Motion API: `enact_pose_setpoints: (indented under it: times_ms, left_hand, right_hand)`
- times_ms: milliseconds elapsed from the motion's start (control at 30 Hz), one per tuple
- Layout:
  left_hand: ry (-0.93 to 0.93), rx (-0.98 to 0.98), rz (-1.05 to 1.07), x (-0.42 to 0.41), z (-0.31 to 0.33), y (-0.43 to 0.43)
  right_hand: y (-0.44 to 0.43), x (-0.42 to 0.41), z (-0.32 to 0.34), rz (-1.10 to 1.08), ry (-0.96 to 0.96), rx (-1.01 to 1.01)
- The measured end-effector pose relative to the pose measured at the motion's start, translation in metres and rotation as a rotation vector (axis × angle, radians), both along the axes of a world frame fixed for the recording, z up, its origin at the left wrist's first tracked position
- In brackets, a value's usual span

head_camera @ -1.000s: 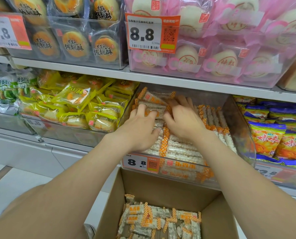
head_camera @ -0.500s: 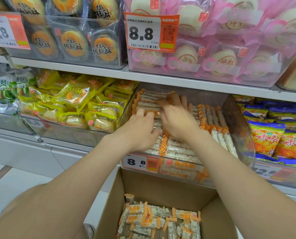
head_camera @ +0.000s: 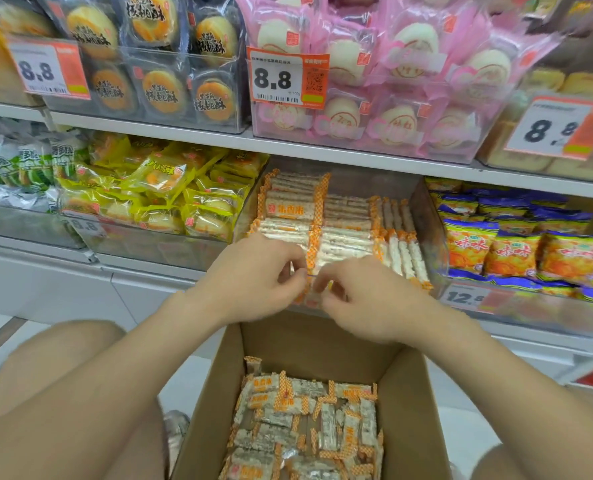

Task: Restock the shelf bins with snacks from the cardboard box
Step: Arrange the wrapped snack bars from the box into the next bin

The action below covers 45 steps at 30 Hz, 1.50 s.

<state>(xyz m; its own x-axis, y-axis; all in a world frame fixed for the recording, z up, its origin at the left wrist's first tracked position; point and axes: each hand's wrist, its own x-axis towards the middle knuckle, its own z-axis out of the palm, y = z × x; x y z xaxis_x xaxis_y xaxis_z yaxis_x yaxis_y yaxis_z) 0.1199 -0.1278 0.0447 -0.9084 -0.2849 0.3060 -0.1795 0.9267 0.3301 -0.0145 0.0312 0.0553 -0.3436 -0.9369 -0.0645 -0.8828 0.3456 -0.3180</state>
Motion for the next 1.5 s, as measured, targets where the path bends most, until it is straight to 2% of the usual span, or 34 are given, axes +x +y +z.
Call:
enact_pose_setpoints:
  times_ms: [67, 100, 233, 300, 500, 600, 733, 833, 1033, 1200, 1233, 1333, 1433, 1500]
  left_hand:
    - [-0.059, 0.058, 0.003, 0.016, -0.016, 0.016]
    - [-0.146, 0.081, -0.008, 0.022, -0.027, 0.025]
    - [-0.765, 0.09, -0.061, 0.03, -0.098, 0.053]
    - [-0.975, 0.089, -0.067, 0.025, -0.128, 0.06]
    - [-1.065, 0.209, 0.012, 0.024, -0.217, 0.071]
    - [-1.226, 0.333, 0.011, 0.039, -0.269, 0.074]
    - [-1.555, 0.314, -0.066, 0.055, -0.315, 0.072]
    - [-1.686, 0.317, -0.12, 0.058, -0.334, 0.073]
    - [-1.718, 0.411, -0.066, 0.073, -0.378, 0.074]
    - [-1.724, 0.467, -0.054, 0.07, -0.374, 0.076]
    - [-1.72, 0.519, -0.037, 0.069, -0.373, 0.075]
    - [-1.679, 0.835, 0.07, 0.065, -0.371, 0.077]
    - [-1.581, 1.099, 0.085, 0.059, -0.358, 0.085]
    - [-1.513, 1.193, 0.108, 0.057, -0.348, 0.089]
  right_hand:
    - [0.014, 0.013, -0.004, 0.116, -0.043, 0.232]
    - [0.02, 0.019, -0.013, 0.146, -0.059, 0.316]
    - [0.04, 0.033, -0.084, 0.191, -0.069, 0.526]
    - [0.047, 0.035, -0.117, 0.195, -0.097, 0.598]
    - [0.048, 0.033, -0.197, 0.041, -0.246, 0.535]
    - [0.046, 0.038, -0.246, -0.01, -0.367, 0.573]
    - [0.043, 0.054, -0.306, 0.02, -0.489, 0.746]
    - [0.038, 0.069, -0.338, 0.051, -0.552, 0.815]
    - [0.035, 0.077, -0.366, -0.015, -0.607, 0.817]
    - [0.044, 0.066, -0.36, -0.069, -0.562, 0.829]
    - [0.046, 0.063, -0.359, -0.066, -0.544, 0.833]
    - [0.048, 0.054, -0.353, -0.109, -0.557, 0.812]
    - [0.051, 0.044, -0.338, -0.136, -0.682, 0.775]
    - [0.056, 0.039, -0.328, -0.099, -0.786, 0.836]
